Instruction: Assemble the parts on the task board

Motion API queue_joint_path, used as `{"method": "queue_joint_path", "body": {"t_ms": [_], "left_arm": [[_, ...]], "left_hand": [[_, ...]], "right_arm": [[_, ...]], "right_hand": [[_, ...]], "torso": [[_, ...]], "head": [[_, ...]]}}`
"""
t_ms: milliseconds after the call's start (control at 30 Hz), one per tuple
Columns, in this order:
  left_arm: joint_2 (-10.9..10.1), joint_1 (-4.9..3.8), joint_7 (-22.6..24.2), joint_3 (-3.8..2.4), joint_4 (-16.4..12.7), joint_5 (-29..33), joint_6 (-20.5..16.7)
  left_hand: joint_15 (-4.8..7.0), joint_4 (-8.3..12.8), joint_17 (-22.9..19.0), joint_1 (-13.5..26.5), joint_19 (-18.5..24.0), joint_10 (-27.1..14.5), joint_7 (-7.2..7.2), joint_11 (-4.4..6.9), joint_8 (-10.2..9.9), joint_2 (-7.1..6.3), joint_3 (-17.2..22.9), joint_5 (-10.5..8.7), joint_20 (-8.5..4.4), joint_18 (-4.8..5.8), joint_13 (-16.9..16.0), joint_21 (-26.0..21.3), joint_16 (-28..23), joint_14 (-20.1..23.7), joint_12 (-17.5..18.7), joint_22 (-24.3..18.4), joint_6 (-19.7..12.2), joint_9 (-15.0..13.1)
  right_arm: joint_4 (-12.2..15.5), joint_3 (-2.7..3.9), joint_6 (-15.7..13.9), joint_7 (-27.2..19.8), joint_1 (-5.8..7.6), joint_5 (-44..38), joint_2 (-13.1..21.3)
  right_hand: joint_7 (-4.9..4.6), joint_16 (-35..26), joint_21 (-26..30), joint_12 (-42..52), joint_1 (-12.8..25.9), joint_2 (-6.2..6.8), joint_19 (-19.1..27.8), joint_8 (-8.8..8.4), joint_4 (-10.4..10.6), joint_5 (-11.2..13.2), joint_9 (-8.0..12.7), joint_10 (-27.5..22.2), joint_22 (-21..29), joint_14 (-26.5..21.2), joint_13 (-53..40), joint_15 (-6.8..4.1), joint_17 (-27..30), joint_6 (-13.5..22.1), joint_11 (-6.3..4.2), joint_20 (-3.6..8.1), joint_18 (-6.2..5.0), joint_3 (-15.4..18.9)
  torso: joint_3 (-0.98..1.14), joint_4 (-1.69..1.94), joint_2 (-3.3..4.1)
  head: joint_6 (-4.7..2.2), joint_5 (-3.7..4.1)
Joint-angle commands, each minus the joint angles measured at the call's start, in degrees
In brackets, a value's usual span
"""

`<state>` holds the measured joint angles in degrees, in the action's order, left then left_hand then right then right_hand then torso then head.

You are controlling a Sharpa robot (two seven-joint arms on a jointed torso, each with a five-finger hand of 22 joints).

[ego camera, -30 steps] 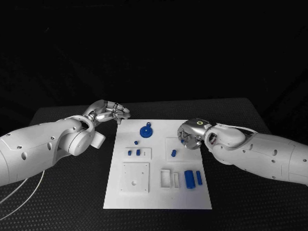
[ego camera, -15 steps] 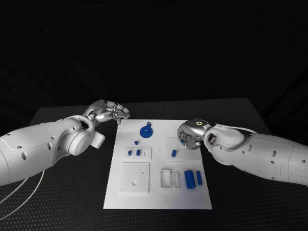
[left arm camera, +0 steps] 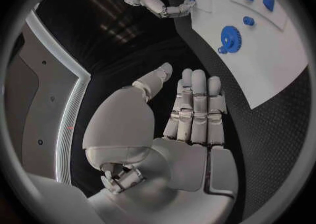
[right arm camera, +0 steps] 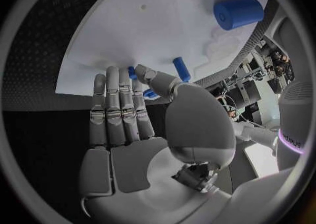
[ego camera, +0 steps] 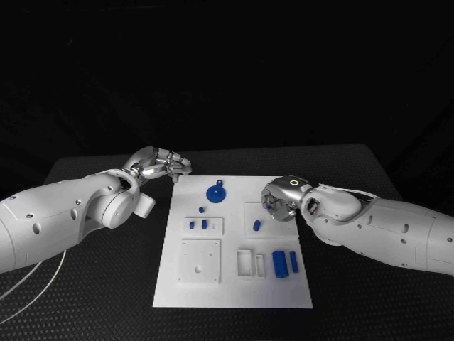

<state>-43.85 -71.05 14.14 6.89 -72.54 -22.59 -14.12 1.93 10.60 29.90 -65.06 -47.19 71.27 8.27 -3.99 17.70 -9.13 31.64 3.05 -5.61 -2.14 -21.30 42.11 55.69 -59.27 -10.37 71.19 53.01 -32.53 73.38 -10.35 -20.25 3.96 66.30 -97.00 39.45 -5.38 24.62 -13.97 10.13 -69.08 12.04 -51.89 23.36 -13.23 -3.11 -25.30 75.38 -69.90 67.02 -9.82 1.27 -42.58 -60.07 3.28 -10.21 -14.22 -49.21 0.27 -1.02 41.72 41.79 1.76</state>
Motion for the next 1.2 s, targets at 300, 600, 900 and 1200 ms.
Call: {"method": "queue_joint_path", "body": {"t_ms": [300,600,900,1200], "left_arm": [[0.1,-0.05,0.2,-0.04,0.0,0.4,0.6],[0.1,-0.05,0.1,-0.04,0.2,0.4,0.6],[0.2,-0.05,0.1,-0.04,0.5,0.4,0.7],[0.1,-0.05,0.0,-0.04,0.6,0.4,0.8]], "left_hand": [[-0.33,-0.1,0.1,0.4,-0.2,-0.6,0.11,-0.03,-0.3,-0.01,-0.3,-0.15,-1.56,0.55,-0.1,-0.4,-0.4,-0.1,-0.4,0.1,-0.5,-0.1],[-0.33,-0.1,0.1,0.4,-0.2,-0.7,0.12,-0.04,-0.3,-0.03,-0.4,-0.15,-1.56,0.55,-0.1,-0.4,-0.4,-0.2,-0.4,0.1,-0.6,-0.1],[-0.34,-0.1,0.1,0.4,-0.2,-0.8,0.15,-0.06,-0.3,-0.06,-0.4,-0.15,-1.56,0.55,-0.1,-0.4,-0.4,-0.2,-0.5,0.2,-0.6,-0.1],[-0.35,-0.1,0.2,0.4,-0.3,-0.8,0.17,-0.07,-0.4,-0.07,-0.4,-0.15,-1.55,0.55,-0.1,-0.5,-0.4,-0.1,-0.5,0.2,-0.7,-0.1]], "right_arm": [[0.0,-0.22,0.2,-0.7,-0.43,0.7,0.1],[1.2,0.31,-0.1,-1.1,0.33,1.1,0.8],[1.8,0.81,0.5,-1.6,1.07,1.7,1.3],[3.5,1.38,2.5,-2.7,1.45,4.6,2.8]], "right_hand": [[0.02,0.3,-0.3,0.2,0.2,-0.12,-0.8,0.39,-0.2,0.3,-0.3,0.7,-0.2,0.5,-0.7,-0.14,-0.4,-0.7,-0.02,0.11,-0.78,-0.6],[0.08,0.3,-0.3,0.2,0.2,-0.02,-0.9,0.43,-0.2,0.3,-0.4,0.8,-0.2,0.6,-0.9,-0.18,-0.6,-0.8,-0.08,0.16,-0.78,-0.8],[0.10,0.3,-0.3,0.2,0.3,0.03,-1.0,0.44,-0.2,0.3,-0.5,0.8,-0.2,0.6,-1.0,-0.20,-0.7,-0.8,-0.10,0.17,-0.78,-0.8],[0.10,0.3,-0.3,0.2,0.3,0.02,-1.0,0.43,-0.2,0.3,-0.5,0.8,-0.2,0.6,-1.1,-0.20,-0.8,-0.8,-0.10,0.17,-0.78,-0.8]], "torso": [[-0.02,-0.04,-0.02],[0.00,-0.06,-0.03],[-0.03,-0.04,-0.04],[-0.01,-0.02,0.00]], "head": [[-0.09,-0.11],[-0.15,-0.16],[-0.19,-0.14],[-0.11,-0.24]]}}
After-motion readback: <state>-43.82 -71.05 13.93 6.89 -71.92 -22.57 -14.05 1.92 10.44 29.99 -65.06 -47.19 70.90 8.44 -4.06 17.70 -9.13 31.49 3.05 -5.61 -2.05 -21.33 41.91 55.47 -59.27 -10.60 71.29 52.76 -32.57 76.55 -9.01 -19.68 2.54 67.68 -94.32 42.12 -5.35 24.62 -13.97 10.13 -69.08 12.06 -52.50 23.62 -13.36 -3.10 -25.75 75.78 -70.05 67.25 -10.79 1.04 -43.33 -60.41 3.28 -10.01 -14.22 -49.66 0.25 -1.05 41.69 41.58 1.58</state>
